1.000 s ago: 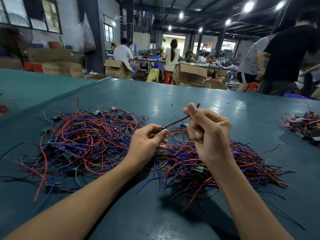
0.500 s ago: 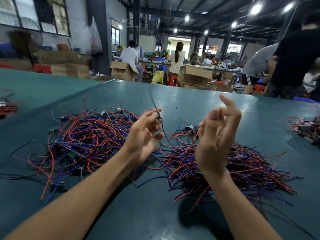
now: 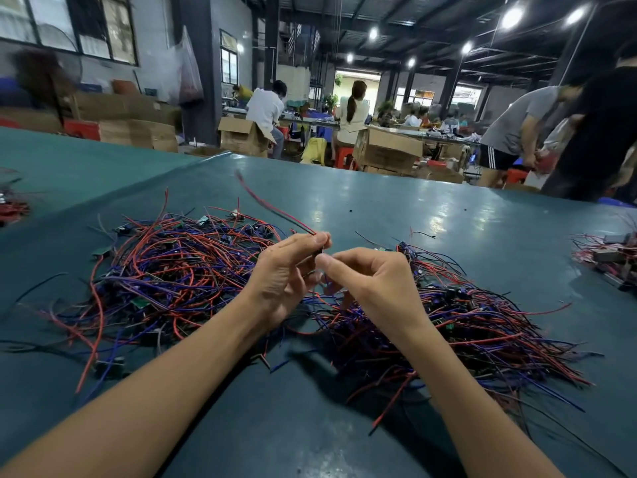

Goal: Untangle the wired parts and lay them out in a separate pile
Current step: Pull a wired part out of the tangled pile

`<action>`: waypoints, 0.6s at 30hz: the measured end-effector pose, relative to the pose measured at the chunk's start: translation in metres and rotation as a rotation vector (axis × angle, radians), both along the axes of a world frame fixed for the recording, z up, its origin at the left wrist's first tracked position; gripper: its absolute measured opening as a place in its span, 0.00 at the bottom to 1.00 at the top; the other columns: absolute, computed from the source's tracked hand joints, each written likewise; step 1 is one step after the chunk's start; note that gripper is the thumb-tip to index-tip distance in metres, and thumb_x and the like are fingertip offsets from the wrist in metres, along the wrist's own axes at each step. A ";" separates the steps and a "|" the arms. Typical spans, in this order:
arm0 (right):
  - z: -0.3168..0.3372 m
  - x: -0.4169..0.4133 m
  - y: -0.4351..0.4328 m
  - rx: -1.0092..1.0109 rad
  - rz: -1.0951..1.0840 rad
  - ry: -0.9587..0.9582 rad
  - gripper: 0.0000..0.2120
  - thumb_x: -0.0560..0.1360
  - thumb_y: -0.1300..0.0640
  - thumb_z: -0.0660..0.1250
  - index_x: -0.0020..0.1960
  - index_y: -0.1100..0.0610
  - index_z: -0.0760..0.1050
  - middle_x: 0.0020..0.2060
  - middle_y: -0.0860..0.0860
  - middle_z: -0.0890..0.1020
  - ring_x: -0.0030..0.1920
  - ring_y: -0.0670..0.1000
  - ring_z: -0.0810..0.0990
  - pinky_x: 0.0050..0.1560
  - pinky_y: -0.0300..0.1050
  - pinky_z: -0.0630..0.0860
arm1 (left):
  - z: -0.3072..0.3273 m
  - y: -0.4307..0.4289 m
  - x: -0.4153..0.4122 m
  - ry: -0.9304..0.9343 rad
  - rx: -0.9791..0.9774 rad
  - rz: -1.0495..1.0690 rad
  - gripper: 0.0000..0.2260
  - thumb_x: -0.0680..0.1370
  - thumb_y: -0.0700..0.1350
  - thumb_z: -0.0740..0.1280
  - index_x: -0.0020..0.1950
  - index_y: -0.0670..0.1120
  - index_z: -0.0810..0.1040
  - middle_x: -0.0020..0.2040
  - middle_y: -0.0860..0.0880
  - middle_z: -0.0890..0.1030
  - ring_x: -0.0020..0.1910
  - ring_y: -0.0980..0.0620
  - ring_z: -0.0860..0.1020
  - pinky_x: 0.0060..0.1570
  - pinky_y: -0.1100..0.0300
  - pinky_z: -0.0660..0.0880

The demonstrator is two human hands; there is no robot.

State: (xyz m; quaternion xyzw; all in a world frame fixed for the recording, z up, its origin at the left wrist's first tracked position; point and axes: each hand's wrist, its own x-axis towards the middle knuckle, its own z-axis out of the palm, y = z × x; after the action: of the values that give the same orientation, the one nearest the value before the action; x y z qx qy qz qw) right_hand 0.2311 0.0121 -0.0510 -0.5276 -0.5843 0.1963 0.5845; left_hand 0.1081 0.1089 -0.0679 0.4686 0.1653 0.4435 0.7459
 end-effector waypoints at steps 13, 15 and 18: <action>-0.002 -0.006 0.002 -0.165 -0.018 0.158 0.13 0.80 0.60 0.68 0.40 0.64 0.84 0.33 0.61 0.85 0.32 0.63 0.84 0.33 0.56 0.83 | -0.003 -0.002 -0.001 0.142 0.024 0.015 0.12 0.73 0.54 0.75 0.47 0.47 0.87 0.43 0.48 0.83 0.40 0.51 0.78 0.42 0.56 0.76; 0.001 -0.005 0.000 -0.216 0.089 0.296 0.13 0.81 0.61 0.66 0.41 0.64 0.82 0.31 0.57 0.84 0.28 0.56 0.82 0.27 0.47 0.80 | -0.003 -0.001 -0.001 0.134 -0.027 0.039 0.12 0.73 0.54 0.74 0.46 0.46 0.87 0.41 0.48 0.81 0.40 0.48 0.74 0.44 0.52 0.71; 0.000 -0.008 0.002 -0.258 0.173 0.375 0.13 0.83 0.58 0.64 0.44 0.63 0.79 0.30 0.54 0.79 0.26 0.53 0.78 0.24 0.44 0.76 | 0.000 0.000 -0.001 0.096 -0.063 0.036 0.14 0.72 0.55 0.72 0.46 0.44 0.86 0.40 0.45 0.77 0.37 0.51 0.72 0.39 0.55 0.66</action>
State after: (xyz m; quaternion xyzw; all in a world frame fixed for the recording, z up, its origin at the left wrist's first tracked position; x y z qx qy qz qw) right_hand 0.2235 0.0144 -0.0512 -0.5002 -0.4789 0.4131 0.5914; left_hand 0.1066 0.1089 -0.0678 0.4624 0.2233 0.4285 0.7434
